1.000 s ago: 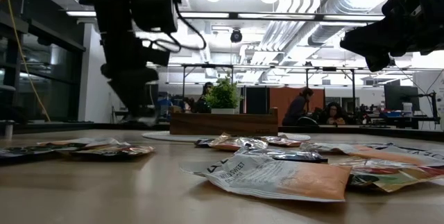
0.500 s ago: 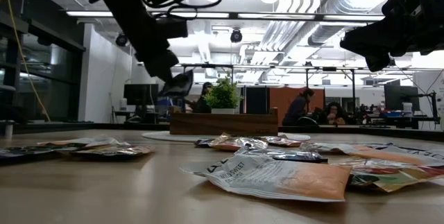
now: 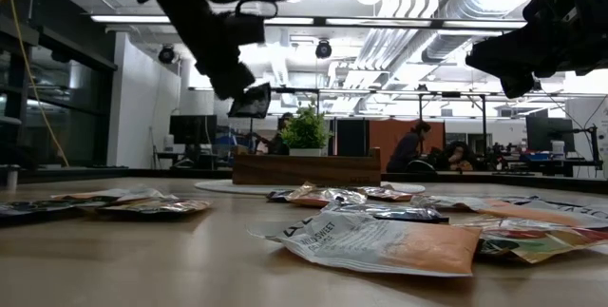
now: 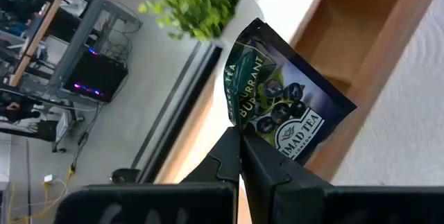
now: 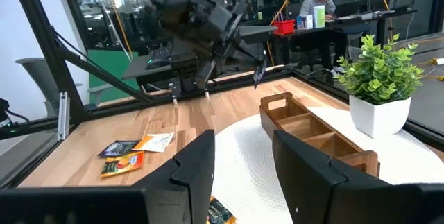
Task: Pick & Place Tea
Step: Put the black tea bag into the left section of the wooden organizer
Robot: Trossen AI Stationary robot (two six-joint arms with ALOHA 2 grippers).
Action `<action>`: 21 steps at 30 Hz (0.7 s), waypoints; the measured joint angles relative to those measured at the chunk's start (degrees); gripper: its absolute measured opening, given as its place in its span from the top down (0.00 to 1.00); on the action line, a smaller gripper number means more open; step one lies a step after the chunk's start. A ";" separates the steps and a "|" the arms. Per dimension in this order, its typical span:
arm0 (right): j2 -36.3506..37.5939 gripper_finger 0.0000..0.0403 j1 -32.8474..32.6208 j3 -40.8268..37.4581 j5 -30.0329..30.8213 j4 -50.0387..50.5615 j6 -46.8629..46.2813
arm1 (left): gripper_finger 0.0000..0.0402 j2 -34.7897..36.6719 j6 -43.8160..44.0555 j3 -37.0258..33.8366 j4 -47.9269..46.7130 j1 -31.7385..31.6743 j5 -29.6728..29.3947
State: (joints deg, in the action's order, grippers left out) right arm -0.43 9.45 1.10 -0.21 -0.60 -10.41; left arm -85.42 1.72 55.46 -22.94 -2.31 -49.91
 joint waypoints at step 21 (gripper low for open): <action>0.00 0.65 -0.02 0.02 0.00 0.02 0.00 | 1.00 -6.28 -2.99 3.88 4.54 -6.85 4.39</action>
State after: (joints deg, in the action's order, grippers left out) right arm -0.43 9.43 1.13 -0.21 -0.58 -10.41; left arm -91.70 -1.28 59.34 -18.40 -9.15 -45.52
